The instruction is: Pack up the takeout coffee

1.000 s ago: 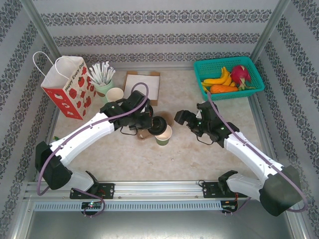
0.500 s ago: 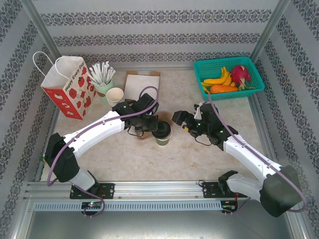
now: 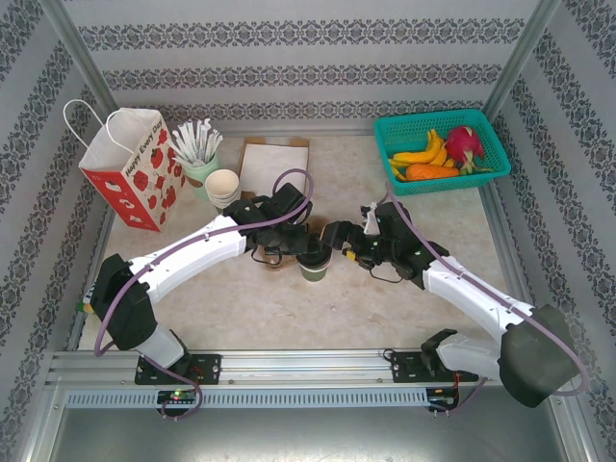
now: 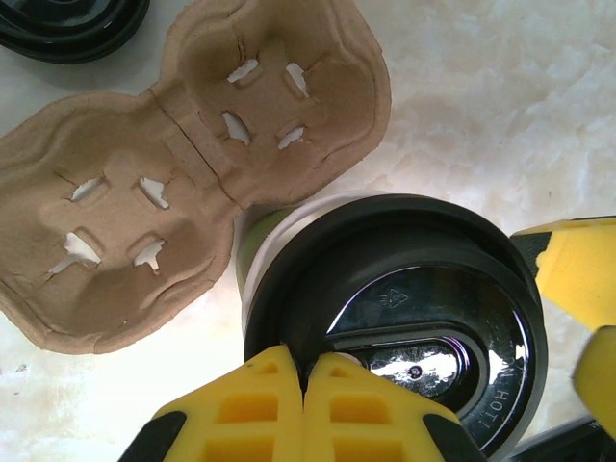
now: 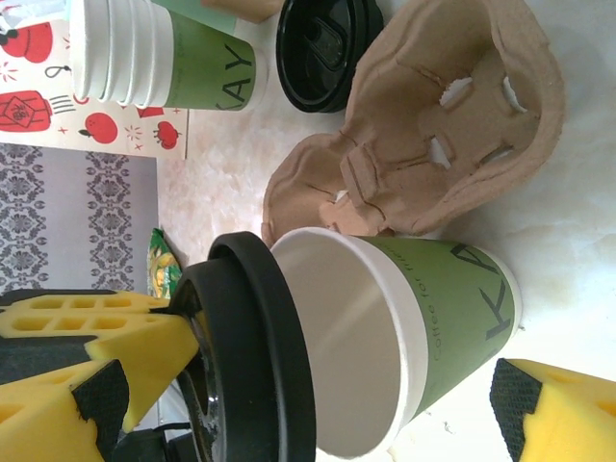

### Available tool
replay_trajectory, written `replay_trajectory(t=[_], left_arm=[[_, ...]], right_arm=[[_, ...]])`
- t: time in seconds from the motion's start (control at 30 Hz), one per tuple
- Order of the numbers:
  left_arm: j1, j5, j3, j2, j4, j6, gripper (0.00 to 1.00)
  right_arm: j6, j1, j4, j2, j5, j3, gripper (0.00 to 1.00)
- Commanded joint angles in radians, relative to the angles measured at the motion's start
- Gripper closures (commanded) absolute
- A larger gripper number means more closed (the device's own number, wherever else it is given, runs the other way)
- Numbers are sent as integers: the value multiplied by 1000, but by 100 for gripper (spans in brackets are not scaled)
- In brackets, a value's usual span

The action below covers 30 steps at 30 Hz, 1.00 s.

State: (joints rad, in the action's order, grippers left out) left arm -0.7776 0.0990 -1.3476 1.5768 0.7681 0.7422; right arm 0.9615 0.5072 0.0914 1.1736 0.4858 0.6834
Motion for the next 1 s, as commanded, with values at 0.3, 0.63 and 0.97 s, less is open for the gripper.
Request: replay_trajectory(t=[0.3, 0.63, 0.97], left_arm=[[-11, -26, 17, 31, -46, 10, 100], [-11, -30, 26, 42, -60, 11, 100], [-11, -45, 25, 49, -43, 15, 100]], right_arm=[[-51, 38, -33, 14, 26, 15, 2], [-62, 56, -42, 44, 45, 29, 2], [-65, 64, -42, 55, 40, 28, 2]])
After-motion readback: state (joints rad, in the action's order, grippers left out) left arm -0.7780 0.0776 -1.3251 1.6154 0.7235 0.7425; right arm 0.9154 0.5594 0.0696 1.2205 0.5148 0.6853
